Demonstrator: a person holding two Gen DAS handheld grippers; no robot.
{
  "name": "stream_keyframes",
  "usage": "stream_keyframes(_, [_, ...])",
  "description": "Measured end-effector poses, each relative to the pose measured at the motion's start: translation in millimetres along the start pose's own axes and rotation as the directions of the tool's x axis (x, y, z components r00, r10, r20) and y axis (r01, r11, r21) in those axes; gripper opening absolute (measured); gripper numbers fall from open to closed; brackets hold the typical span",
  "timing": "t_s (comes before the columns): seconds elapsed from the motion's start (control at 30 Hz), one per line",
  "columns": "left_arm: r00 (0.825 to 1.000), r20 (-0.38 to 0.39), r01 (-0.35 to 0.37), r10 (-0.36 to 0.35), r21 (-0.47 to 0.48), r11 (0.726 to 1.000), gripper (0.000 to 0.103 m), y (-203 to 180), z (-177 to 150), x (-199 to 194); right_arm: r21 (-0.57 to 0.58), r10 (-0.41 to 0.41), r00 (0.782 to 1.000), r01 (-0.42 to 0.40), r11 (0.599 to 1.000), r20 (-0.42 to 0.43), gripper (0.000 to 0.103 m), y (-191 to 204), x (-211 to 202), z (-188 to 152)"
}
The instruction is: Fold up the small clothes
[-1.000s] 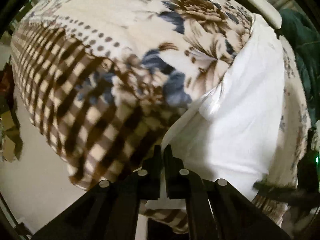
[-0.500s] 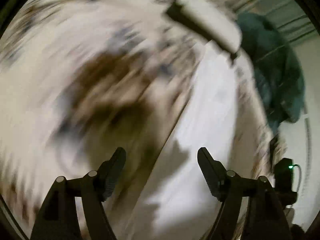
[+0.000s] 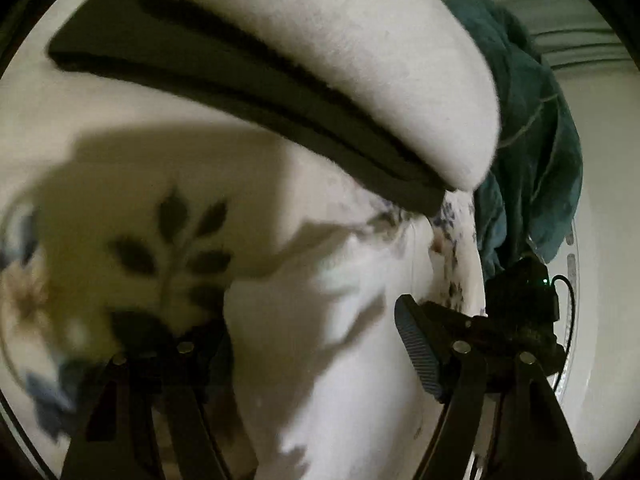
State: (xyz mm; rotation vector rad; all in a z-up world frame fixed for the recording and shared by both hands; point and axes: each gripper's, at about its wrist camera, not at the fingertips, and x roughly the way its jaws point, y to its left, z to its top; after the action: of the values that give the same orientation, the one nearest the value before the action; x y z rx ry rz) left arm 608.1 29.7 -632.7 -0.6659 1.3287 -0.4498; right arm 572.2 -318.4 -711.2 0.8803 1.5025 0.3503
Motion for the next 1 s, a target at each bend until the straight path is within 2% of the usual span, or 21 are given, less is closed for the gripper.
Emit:
stream_keyframes(0.03, [1.0,0.021,0.006,-0.006,0.018,1.0,0.055,-3.4,2.4,1.6,-0.011,-0.015,1.0,0.015,1.0,-0.004,0.057,4.3,5.8,4.8])
stream_keyframes(0.07, [0.999,0.038,0.013,-0.014,0.042,0.999,0.01,-7.0,5.3,2.9,-0.025,-0.034,0.999,0.034,0.999,0.001,0.027,8.3,11.4,10.1])
stream_keyframes(0.1, [0.999,0.026,0.021,-0.022,0.055,0.998,0.008,-9.2,7.9,7.6,-0.031,-0.034,0.999,0.034,0.999,-0.009,0.015,9.6,15.1,20.0])
stream_keyframes(0.13, [1.0,0.028,0.012,-0.014,0.077,0.997,0.008,-12.6,6.6,9.7,-0.036,-0.039,0.999,0.038,0.999,-0.012,0.013,11.6,18.3,21.4])
stream_keyframes(0.2, [1.0,0.012,-0.005,0.004,0.079,0.997,0.012,-11.8,12.7,17.3,-0.047,-0.027,0.999,0.026,0.999,-0.019,0.014,16.7,25.6,24.4])
stream_keyframes(0.27, [0.999,-0.027,0.019,-0.018,0.026,0.999,0.02,-3.0,19.7,25.8,-0.031,0.006,1.0,-0.007,1.0,-0.022,0.021,17.6,32.2,30.7])
stream_keyframes(0.33, [0.999,-0.007,0.037,-0.037,0.009,0.999,0.019,3.1,24.5,20.0,-0.012,0.033,0.999,-0.033,0.999,-0.018,0.021,9.7,27.5,34.2])
stream_keyframes(0.37, [1.0,0.013,0.024,-0.025,0.031,0.999,0.014,0.1,23.7,16.1,-0.016,0.03,1.0,-0.031,0.999,-0.006,0.021,11.4,28.0,33.6])
stream_keyframes(0.4, [1.0,0.026,0.014,-0.016,0.055,0.998,0.011,-4.0,22.3,13.0,-0.035,0.014,1.0,-0.014,0.999,0.007,0.019,14.6,26.6,32.1])
stream_keyframes(0.47, [0.999,0.05,-0.002,-0.003,0.106,0.994,0.01,-14.7,18.9,6.0,-0.083,-0.022,0.999,0.024,0.996,0.027,0.007,27.3,29.2,29.2])
stream_keyframes(0.57, [0.997,0.081,-0.019,0.007,0.149,0.989,0.009,-27.9,16.1,-3.5,-0.123,-0.022,0.998,0.029,0.992,0.055,0.005,46.0,25.5,23.7])
stream_keyframes(0.83, [0.985,0.168,0.0,-0.038,0.222,0.975,0.009,-58.4,-18.4,-52.7,-0.221,0.05,0.993,-0.025,0.975,0.106,0.005,94.0,8.0,-15.6])
stream_keyframes(1.0, [0.97,0.242,-0.037,-0.038,0.296,0.954,0.009,-82.5,-63.7,-88.8,-0.327,0.069,0.986,-0.016,0.945,0.154,0.005,118.6,-12.4,-69.9])
